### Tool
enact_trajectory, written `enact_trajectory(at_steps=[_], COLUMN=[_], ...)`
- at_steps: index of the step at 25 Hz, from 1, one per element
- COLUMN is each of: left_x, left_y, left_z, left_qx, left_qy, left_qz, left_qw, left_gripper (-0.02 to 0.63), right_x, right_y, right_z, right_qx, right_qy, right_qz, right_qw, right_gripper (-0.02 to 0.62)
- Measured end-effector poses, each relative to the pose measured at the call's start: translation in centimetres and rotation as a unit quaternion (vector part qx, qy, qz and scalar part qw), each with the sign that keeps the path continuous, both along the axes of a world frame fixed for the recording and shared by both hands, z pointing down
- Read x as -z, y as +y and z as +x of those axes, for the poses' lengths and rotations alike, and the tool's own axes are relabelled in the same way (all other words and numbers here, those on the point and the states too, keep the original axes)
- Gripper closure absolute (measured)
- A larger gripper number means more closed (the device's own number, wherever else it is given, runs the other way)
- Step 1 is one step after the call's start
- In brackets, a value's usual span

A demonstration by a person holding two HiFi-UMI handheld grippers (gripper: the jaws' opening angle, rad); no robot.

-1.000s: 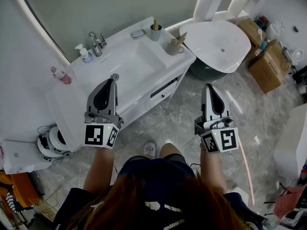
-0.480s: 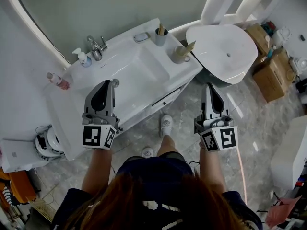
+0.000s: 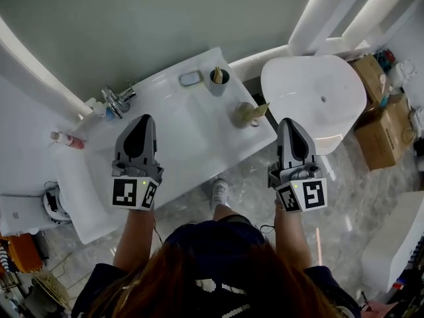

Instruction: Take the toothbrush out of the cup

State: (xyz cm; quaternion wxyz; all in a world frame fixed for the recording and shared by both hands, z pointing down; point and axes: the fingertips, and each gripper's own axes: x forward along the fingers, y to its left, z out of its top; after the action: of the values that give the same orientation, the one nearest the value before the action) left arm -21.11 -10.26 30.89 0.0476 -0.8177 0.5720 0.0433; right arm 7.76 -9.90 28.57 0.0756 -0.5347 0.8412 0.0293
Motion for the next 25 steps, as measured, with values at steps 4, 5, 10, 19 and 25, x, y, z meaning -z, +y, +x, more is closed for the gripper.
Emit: enact_trajectory(at_steps=[4,5,10,19,25], left_x=[-0.6,-0.9,-2.1,-3.8,-5.3], left_y=[-5.1,-6.0,-9.2,-13.0,-13.6], left_z=[2.4,2.8,3.7,3.7,4.3], left_qx=[0.013,0.016,0.022,-0.014,-0.043], left_qy=[0.009,0.009,0.007,0.015,0.006], left_qz=[-0.006,-0.009,-0.028,-0.045,-0.061], left_qw=[0.9999,0.9998,0.9993,0.9988,0.9972], left_gripper=[0.583,0.583,0.583,0.583,0.583], right_x=[-0.2,-0.4,-1.8,-6.2,-12.1], right_y=[-5.7,-6.9,-11.0,-12.8,-12.3], right_z=[2.3,2.7,3.5,2.1,1.5], right_qx=[0.021,0.026,0.034,0.028,0.028], right_qy=[0.003,0.004,-0.001,0.0,0.033], right_qz=[-0.003,-0.006,-0.022,-0.076,-0.133], right_qw=[1.0,1.0,0.999,0.997,0.99], right_gripper=[0.58,0.58,0.58,0.516,0.37])
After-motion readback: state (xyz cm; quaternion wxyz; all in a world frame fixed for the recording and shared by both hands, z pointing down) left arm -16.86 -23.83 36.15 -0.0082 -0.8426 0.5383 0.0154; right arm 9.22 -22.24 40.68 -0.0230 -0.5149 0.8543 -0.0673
